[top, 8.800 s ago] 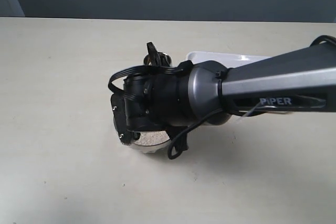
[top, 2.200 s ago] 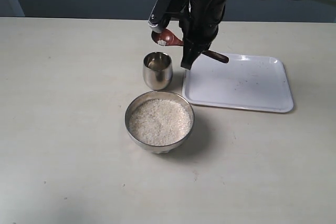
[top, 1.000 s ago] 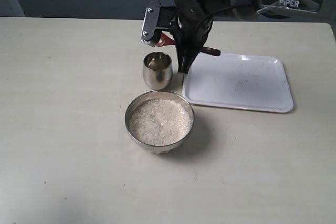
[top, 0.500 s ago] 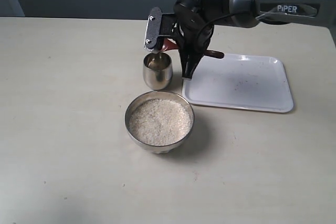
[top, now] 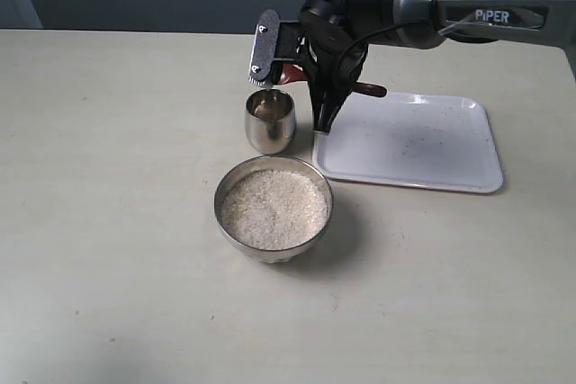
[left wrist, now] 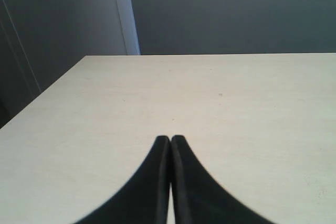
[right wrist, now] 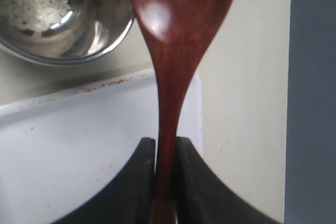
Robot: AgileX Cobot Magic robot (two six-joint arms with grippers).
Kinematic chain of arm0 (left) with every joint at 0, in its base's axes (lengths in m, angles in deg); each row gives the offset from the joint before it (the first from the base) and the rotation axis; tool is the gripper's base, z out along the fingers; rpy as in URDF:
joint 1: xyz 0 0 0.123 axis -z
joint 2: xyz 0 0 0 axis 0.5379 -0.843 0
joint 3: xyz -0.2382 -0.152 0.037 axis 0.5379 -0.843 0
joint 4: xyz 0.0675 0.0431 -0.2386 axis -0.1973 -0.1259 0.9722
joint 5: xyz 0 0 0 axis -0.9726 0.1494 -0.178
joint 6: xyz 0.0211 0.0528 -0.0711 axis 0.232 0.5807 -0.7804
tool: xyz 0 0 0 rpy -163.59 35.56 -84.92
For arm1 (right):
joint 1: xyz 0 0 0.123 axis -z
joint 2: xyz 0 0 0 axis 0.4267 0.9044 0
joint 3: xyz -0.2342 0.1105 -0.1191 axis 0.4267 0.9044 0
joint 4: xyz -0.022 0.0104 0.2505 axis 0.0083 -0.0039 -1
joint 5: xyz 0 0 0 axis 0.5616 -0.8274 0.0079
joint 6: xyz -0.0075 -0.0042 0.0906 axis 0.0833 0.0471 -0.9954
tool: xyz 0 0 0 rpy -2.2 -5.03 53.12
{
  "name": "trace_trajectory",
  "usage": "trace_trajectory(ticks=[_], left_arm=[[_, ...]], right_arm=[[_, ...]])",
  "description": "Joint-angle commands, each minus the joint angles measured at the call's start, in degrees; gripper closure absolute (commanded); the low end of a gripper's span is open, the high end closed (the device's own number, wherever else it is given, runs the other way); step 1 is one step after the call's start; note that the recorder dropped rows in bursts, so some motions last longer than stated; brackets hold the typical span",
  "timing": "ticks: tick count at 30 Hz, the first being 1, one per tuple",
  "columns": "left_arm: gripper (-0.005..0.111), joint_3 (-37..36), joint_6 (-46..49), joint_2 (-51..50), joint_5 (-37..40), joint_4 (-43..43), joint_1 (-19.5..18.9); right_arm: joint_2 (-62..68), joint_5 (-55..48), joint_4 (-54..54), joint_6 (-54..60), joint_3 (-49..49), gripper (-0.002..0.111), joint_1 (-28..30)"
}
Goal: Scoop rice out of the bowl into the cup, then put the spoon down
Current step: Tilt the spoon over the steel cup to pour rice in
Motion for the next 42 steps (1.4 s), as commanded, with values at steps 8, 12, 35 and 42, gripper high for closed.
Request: trace_trajectory(ticks=[8,12,35,42], left_arm=[[0.106,0.2,-0.2,0.2,-0.8,0.0,0.1],[0.106,0.2,-0.2,0.2,-0.8,0.0,0.1],[0.106,0.2,-0.2,0.2,-0.8,0.0,0.1],[0.106,0.2,-0.2,0.2,-0.8,0.0,0.1]], right_arm=[[-0.7,0.3,-0.2,-2.3,0.2,0.109,0.2],[-0.7,0.6,0.8,-2.3,0.2,0.109,0.2],[-2.0,-3.7,-3.2,-6.2,0.3,0.109,-1.5],[-3.8,-4.8,-9.9,-6.3,0.3,0.109,-0.2]])
